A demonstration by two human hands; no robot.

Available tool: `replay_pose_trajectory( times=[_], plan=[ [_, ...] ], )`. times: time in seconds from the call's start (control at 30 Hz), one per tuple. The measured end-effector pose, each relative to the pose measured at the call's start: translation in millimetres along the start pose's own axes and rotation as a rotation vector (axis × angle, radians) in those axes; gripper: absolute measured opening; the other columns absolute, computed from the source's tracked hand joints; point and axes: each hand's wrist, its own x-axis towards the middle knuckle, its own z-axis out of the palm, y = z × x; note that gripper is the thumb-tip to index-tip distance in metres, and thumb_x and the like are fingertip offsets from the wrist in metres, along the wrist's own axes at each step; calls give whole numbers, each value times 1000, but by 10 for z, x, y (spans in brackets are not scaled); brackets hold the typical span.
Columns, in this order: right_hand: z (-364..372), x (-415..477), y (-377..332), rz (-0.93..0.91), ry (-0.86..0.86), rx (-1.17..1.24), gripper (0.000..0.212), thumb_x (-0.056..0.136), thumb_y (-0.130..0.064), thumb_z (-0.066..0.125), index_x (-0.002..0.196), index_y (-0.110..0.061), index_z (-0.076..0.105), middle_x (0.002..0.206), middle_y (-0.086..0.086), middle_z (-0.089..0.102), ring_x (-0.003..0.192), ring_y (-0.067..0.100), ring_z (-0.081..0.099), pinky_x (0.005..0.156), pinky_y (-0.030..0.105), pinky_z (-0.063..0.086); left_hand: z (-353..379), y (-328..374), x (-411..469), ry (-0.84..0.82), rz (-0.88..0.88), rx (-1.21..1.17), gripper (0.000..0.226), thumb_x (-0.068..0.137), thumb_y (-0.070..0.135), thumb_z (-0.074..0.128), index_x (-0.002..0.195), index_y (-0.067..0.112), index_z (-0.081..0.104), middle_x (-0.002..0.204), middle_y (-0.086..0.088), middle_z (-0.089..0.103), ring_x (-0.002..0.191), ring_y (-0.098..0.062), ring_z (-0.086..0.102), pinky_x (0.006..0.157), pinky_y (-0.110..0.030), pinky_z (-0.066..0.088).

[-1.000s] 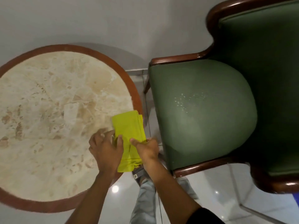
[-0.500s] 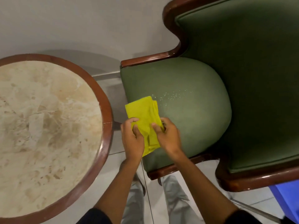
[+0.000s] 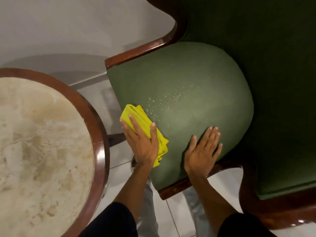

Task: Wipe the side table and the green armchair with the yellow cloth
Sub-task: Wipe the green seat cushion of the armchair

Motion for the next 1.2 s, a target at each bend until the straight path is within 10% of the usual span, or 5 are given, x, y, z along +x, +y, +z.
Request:
replay_pose_trajectory(
  times=[0.27,0.57,0.9,1.2],
  plan=[
    [225,10,-20,45,172,30,61,102,-41,20,154,-11,17,163,9,20,152,21,11,124,42,6,98,-159,240,9,299,212,62,103,36,29,155,6,16,163,-28,9,150,-48,7,121,-60,16],
    [144,75,57,57,193,89,56,102,-32,21,153,-9,23,163,9,22,152,21,14,123,42,7,131,129,693,-509,1628,649,64,101,43,31,157,15,15,166,-14,16,154,-34,10,125,-49,10],
    [204,3,31,40,154,78,57,103,-34,21,154,-9,20,163,8,20,153,20,10,124,42,6,429,1103,1459,-162,744,630,63,102,39,21,157,9,12,166,-19,9,153,-38,5,125,-53,7],
    [79,14,85,101,179,431,51,103,-27,26,151,-11,29,161,5,25,152,16,15,124,41,10,701,1413,1220,-484,1415,786,61,102,43,22,157,16,14,166,-13,12,154,-34,8,125,-50,12]
  ],
)
